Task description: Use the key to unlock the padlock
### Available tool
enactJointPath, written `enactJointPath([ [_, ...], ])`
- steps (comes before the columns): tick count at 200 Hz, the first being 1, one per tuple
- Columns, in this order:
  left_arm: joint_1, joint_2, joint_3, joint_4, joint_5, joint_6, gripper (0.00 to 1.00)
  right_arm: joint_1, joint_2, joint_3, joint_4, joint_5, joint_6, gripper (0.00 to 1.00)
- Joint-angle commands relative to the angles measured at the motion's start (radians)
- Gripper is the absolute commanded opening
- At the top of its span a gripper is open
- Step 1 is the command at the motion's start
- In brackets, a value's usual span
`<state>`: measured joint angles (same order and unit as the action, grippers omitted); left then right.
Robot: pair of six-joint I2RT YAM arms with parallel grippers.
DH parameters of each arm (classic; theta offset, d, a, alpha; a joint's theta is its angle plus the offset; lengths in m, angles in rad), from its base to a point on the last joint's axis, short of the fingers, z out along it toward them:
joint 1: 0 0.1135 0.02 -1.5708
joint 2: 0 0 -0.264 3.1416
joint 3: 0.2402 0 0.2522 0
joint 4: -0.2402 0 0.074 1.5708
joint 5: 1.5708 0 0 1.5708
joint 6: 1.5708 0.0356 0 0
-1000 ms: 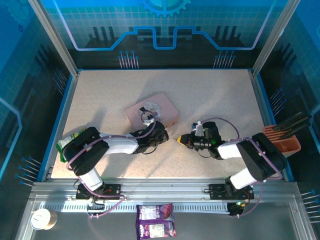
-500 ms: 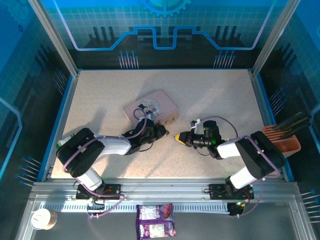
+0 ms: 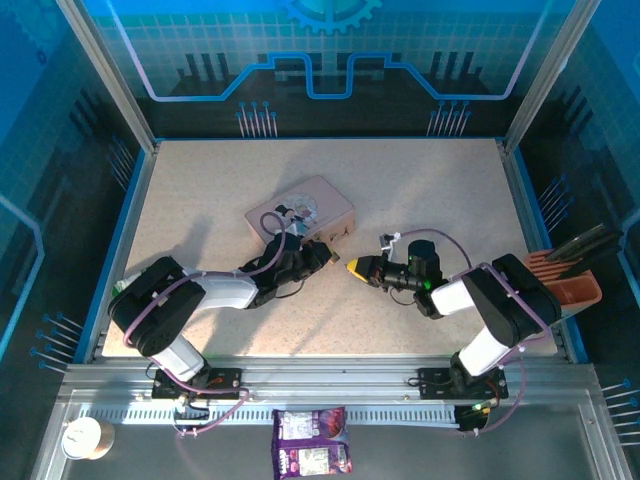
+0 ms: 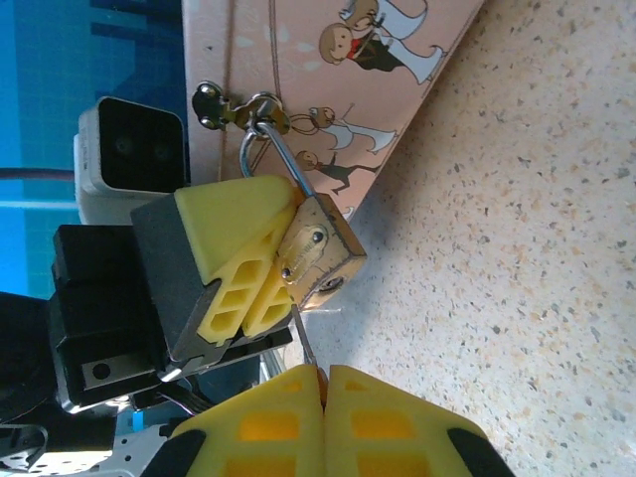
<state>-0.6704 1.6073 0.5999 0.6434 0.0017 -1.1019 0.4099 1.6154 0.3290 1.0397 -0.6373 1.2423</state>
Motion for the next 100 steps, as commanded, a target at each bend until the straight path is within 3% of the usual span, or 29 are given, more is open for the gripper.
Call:
enactJointPath([
  [1, 0.012, -0.044, -0.005, 0.172, 0.022, -0.061, 0.0, -0.011, 0.019, 0.004, 0.067, -0.012, 0.01, 0.0],
  [100, 0.012, -0.052, -0.034, 0.23, -0.021, -0.086, 0.0, 0.002, 0.167, -0.005, 0.296, -0.013, 0.119, 0.0],
])
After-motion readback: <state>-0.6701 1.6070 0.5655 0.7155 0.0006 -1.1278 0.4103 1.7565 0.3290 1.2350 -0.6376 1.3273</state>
